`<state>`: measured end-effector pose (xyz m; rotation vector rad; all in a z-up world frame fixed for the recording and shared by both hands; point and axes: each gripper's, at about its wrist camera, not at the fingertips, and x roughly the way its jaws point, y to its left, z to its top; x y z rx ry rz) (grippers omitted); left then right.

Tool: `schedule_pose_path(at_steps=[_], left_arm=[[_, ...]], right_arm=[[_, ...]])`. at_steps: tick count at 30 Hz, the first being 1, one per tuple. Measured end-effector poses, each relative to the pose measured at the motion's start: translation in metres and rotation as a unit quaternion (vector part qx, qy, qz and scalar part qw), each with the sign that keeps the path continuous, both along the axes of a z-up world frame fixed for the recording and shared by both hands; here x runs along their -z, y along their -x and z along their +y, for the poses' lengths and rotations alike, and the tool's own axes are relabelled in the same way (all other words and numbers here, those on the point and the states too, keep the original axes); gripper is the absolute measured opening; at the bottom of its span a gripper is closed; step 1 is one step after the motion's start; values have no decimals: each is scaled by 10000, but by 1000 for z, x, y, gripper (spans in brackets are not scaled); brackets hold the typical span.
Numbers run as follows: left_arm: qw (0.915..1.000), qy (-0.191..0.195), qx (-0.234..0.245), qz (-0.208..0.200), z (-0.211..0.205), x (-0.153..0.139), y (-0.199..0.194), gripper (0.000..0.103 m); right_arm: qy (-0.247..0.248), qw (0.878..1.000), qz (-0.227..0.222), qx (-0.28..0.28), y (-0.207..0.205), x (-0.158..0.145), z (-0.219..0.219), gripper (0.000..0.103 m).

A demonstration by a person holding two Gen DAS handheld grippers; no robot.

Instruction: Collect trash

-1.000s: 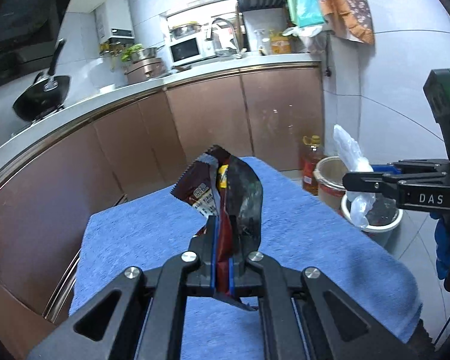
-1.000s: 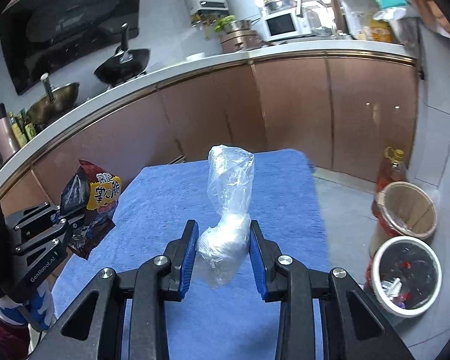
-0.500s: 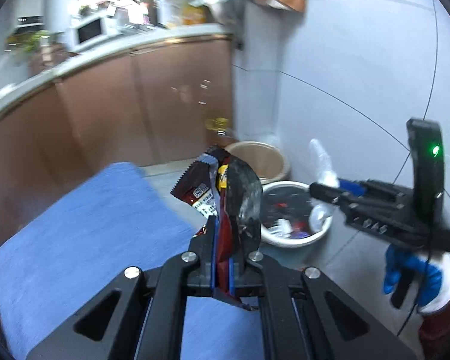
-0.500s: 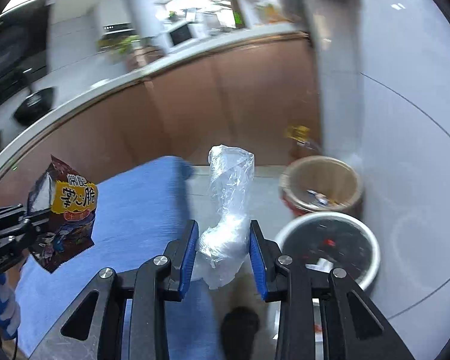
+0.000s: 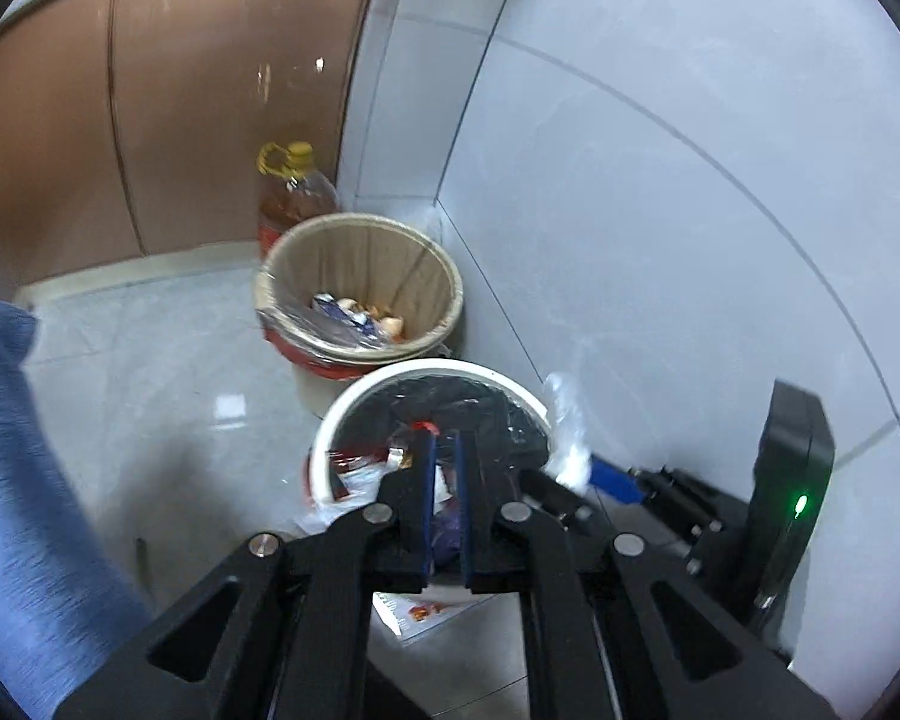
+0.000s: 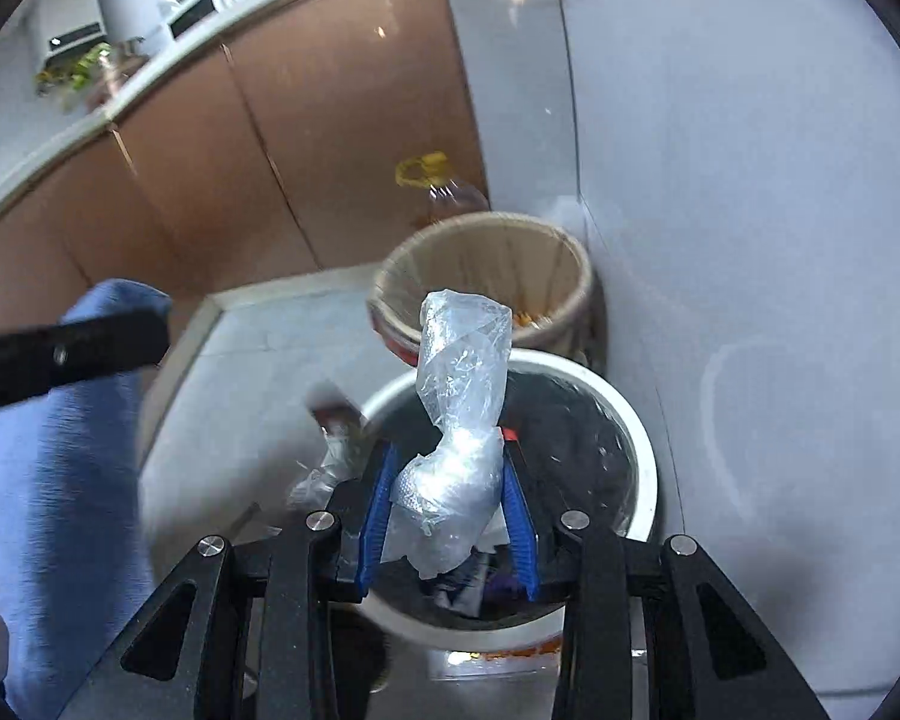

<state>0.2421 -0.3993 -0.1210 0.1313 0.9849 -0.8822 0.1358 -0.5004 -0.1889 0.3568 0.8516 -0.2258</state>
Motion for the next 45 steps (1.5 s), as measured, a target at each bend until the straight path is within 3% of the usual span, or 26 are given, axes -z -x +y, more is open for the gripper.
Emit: schedule_pose_path(at_steps=[3, 5, 10, 14, 24, 31, 34, 37, 45], left_arm=[[9999, -20, 37, 100, -14, 13, -6, 20], [9999, 72, 20, 141, -16, 15, -6, 39], [9999, 134, -3, 42, -8, 8, -1, 40], [9996, 152, -83, -233, 11, -10, 12, 44], [9883, 365, -674, -1317, 99, -85, 67, 62], [9697, 334, -1465, -1924, 187, -118, 109, 65], [9580, 185, -1835, -2195, 225, -127, 128, 65], [9445, 108, -2233, -2407, 264, -137, 149, 72], [9205, -13, -2949, -2564, 328, -136, 176, 75]], right_arm=[[37, 9999, 142, 88, -3, 15, -7, 34], [31, 9997, 184, 133, -3, 22, -10, 35], [52, 9995, 248, 212, 1, 28, -11, 45], [5, 9995, 147, 269, 9, 19, -6, 45], [432, 9974, -534, -222, 34, -61, 64, 63], [830, 9875, -1111, -752, 60, -122, 132, 79], [986, 9813, -1300, -1018, 70, -142, 163, 89], [1148, 9748, -1454, -1245, 79, -156, 193, 99], [1311, 9639, -1581, -1696, 93, -166, 239, 103]])
